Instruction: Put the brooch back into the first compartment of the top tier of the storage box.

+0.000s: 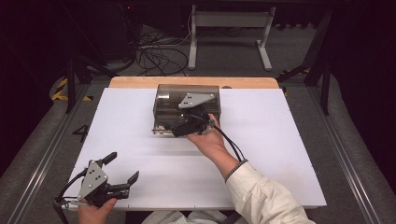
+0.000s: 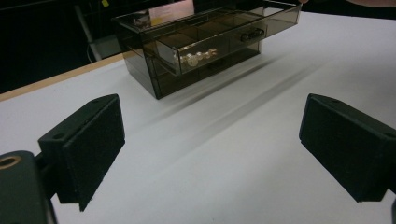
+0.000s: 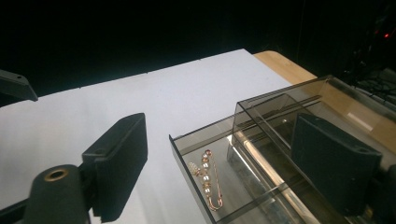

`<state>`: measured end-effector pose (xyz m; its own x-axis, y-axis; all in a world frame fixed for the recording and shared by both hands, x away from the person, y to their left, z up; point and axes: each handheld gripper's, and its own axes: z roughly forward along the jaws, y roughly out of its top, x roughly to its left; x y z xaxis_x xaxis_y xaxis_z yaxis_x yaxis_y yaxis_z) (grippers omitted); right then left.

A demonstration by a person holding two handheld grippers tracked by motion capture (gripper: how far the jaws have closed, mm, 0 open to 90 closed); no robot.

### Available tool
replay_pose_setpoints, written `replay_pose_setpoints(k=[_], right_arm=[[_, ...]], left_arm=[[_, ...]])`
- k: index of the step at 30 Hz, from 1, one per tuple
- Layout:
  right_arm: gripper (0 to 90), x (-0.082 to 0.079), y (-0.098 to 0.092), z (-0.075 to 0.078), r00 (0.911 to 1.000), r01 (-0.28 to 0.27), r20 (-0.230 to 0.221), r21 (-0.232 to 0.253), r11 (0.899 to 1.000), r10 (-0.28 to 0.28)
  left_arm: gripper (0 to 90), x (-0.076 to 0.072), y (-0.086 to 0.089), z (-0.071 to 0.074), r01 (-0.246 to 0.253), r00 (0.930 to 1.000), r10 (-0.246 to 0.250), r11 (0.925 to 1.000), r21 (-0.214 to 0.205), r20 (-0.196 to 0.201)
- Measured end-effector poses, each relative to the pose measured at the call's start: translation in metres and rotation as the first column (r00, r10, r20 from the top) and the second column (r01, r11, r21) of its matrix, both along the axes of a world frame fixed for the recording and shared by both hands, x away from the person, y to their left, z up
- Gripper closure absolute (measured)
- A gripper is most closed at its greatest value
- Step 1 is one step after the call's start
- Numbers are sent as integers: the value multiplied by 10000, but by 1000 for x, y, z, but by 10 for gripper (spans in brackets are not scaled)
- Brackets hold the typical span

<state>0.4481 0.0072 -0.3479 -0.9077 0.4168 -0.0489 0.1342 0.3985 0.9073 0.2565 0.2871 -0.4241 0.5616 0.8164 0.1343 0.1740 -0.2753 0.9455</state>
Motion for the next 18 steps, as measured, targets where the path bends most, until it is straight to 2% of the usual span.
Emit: replay_pose_setpoints(k=[18], right_arm=[[154,-13,-19,20,9992,-4,405,363,9993,-11]], left_arm=[[75,0,1,0,-24,10000,23,9999,-154,-49]])
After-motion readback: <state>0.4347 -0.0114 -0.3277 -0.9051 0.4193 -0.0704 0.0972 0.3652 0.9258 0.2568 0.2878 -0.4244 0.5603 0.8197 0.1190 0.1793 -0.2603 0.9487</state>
